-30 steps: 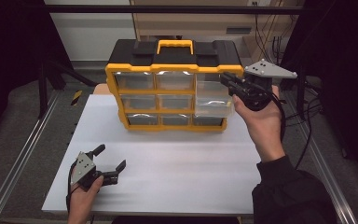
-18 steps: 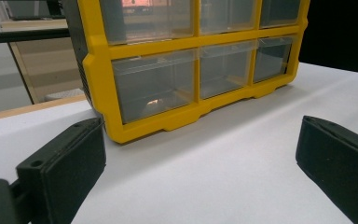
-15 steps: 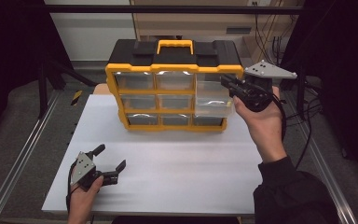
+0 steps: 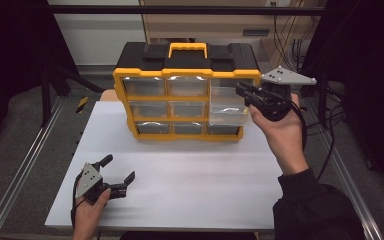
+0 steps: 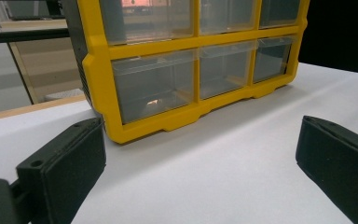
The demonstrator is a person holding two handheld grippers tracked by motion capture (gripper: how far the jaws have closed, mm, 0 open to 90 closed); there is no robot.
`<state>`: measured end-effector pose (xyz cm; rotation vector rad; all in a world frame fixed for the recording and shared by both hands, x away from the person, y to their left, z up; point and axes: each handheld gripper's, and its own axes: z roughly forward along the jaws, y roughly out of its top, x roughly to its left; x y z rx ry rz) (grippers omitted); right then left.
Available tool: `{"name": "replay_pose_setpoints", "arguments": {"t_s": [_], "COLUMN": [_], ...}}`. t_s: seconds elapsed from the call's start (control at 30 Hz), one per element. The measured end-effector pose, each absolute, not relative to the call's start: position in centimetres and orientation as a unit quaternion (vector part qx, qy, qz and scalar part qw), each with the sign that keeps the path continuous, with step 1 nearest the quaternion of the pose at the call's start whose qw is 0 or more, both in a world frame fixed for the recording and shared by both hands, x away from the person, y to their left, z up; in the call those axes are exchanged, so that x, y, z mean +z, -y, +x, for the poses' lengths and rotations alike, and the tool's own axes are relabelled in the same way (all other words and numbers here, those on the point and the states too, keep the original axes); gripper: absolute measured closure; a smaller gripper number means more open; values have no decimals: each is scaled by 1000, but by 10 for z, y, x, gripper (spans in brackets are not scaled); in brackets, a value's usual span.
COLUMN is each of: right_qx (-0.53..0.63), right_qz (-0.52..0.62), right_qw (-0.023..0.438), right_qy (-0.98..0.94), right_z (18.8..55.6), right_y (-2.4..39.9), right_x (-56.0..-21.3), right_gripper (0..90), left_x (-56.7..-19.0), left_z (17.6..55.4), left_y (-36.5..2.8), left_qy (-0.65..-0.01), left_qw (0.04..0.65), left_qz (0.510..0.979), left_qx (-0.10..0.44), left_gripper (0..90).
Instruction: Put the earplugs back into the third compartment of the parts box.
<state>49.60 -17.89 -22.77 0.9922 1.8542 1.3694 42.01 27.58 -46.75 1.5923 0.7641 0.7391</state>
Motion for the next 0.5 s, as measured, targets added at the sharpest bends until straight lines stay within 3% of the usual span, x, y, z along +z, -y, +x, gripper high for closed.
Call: {"name": "replay_pose_setpoints", "arguments": {"t_s": [0.3, 0.5], "right_qx": [522, 535], "right_qz": [378, 376], "right_qw": [316, 326], "right_qy": [-696, -683], "right_z": [493, 486], "right_y": [180, 182], "right_x": [-226, -225], "right_gripper": [682, 526], "left_x": [-467, -467], "left_z": [420, 420], "left_y": [-276, -276], "left_qy": [-326, -326], "left_qw": [576, 576], "left_qz": [680, 680], "left_qx": [315, 315], "left_gripper": [9, 10]}}
